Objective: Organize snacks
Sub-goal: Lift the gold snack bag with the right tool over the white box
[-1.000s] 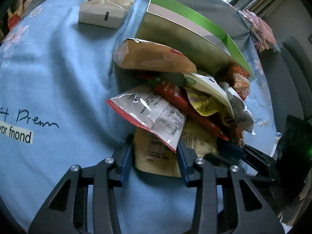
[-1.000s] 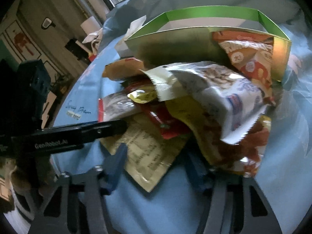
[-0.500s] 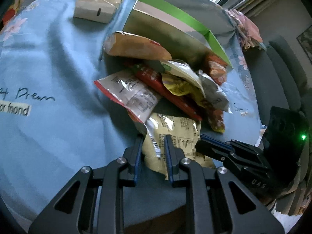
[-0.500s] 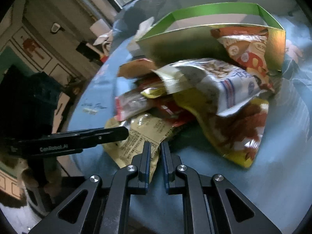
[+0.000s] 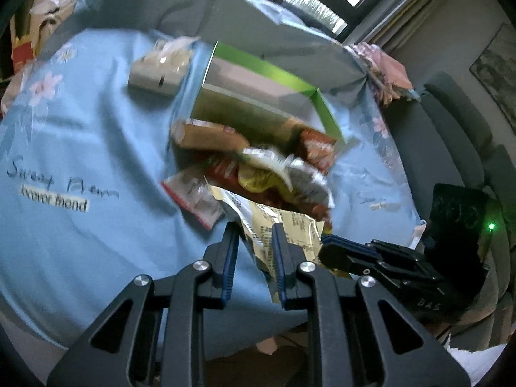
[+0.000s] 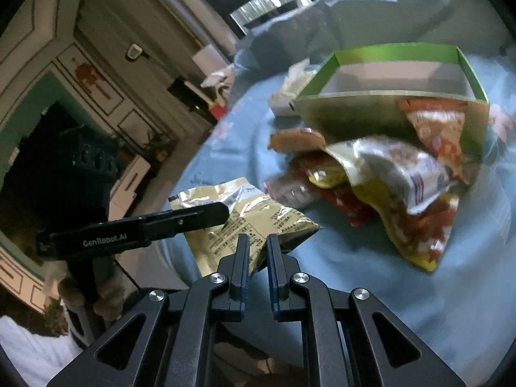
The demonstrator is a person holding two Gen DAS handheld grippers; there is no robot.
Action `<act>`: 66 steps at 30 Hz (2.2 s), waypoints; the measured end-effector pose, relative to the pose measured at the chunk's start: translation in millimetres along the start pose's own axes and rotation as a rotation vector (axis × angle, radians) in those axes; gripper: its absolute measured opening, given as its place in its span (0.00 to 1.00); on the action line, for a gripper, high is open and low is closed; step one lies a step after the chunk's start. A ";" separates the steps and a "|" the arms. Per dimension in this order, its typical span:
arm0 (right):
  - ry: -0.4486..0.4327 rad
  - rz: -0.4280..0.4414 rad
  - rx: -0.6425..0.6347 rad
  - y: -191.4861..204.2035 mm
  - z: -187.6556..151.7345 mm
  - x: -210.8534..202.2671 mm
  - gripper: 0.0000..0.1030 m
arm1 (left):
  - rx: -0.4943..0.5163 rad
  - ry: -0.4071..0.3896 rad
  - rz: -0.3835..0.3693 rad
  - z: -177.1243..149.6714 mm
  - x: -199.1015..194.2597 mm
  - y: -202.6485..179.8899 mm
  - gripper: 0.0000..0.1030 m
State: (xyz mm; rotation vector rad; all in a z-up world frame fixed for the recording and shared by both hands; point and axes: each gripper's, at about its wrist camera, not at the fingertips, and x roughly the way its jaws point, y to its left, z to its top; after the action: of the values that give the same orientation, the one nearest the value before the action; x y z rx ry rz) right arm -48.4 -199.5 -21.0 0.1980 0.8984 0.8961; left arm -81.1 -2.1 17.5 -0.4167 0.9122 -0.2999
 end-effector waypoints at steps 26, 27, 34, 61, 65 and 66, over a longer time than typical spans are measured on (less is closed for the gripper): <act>-0.143 -0.131 -0.085 -82.6 134.7 19.1 0.12 | 0.060 -0.034 0.007 161.4 126.7 -25.5 0.21; -0.131 -0.127 -0.074 -84.8 131.4 17.7 0.12 | 0.049 -0.021 0.018 159.2 128.4 -21.5 0.22; -0.087 -0.089 -0.013 -92.2 100.9 0.5 0.61 | 0.053 -0.026 0.070 127.9 99.2 -7.0 0.66; 0.027 -0.075 -0.079 -97.4 92.5 42.0 0.18 | 0.027 0.061 0.029 104.6 111.0 -14.7 0.11; -0.020 -0.077 -0.100 -88.9 101.2 29.1 0.18 | 0.053 0.006 0.011 114.8 96.3 -25.6 0.11; -0.035 -0.076 -0.105 -86.7 106.0 24.8 0.18 | 0.060 -0.004 0.010 118.2 94.3 -28.4 0.11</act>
State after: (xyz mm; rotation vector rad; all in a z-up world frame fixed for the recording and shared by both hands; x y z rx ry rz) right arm 89.6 -214.5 -11.9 0.0883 0.8191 0.8640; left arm 67.3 -40.8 29.0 -0.3575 0.8985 -0.3163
